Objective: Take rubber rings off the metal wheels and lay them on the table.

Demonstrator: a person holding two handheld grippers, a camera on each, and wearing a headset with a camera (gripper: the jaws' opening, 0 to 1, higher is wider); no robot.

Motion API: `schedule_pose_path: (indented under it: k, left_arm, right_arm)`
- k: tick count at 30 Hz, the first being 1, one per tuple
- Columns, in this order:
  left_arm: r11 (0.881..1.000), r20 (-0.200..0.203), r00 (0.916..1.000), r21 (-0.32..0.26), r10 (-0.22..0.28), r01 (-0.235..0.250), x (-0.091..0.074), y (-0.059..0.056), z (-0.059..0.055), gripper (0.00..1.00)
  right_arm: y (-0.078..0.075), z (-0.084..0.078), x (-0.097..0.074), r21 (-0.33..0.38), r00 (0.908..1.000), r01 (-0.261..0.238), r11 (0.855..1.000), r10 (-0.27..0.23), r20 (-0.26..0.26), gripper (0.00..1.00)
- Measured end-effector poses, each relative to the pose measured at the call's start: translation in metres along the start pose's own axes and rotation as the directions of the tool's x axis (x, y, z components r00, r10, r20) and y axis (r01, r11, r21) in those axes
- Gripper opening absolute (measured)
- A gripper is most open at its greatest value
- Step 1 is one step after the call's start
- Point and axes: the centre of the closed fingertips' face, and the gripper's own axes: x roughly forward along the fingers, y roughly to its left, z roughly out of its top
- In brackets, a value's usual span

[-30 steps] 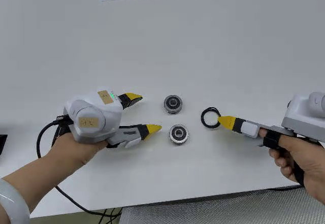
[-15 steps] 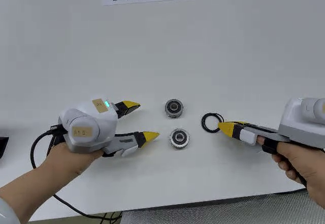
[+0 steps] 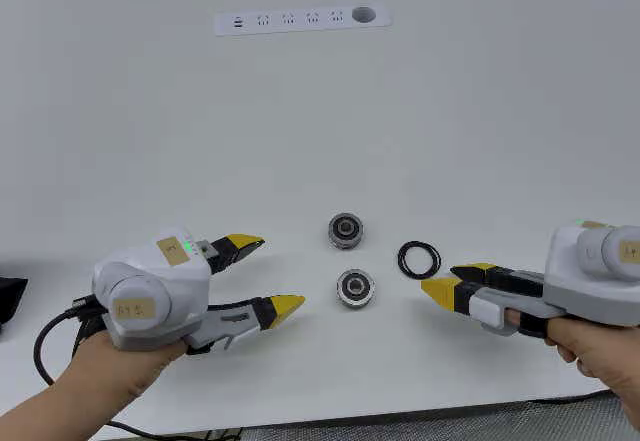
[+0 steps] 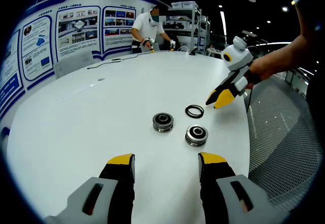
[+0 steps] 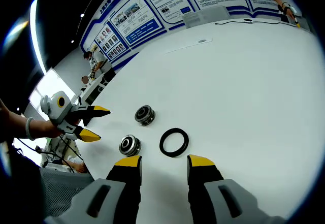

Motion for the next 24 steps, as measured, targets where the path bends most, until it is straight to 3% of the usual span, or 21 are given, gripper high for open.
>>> schedule_pose_path:
  k: [8,15,20,24]
  left_arm:
    - [1.0,0.009,0.9998,-0.007,0.016,-0.016,-0.02,-0.008,-0.006,0.54]
    - [0.999,0.018,0.9995,-0.028,0.026,-0.026,-0.037,-0.013,-0.011,0.62]
    - [0.999,0.036,0.9988,-0.044,0.033,-0.031,-0.047,-0.019,-0.014,0.65]
    - [0.997,0.041,0.9985,-0.066,0.037,-0.034,-0.051,-0.023,-0.017,0.7]
  right_arm:
    - [0.011,-0.012,-0.008,-0.142,0.9987,0.007,0.99,-0.014,-0.049,0.48]
    - [0.02,-0.019,-0.017,-0.225,0.9984,0.024,0.974,-0.035,-0.045,0.56]
    - [0.022,-0.018,-0.026,-0.277,0.9982,0.058,0.959,-0.053,0.026,0.66]
    - [0.024,-0.022,-0.032,-0.326,0.9971,0.069,0.943,-0.055,0.052,0.77]
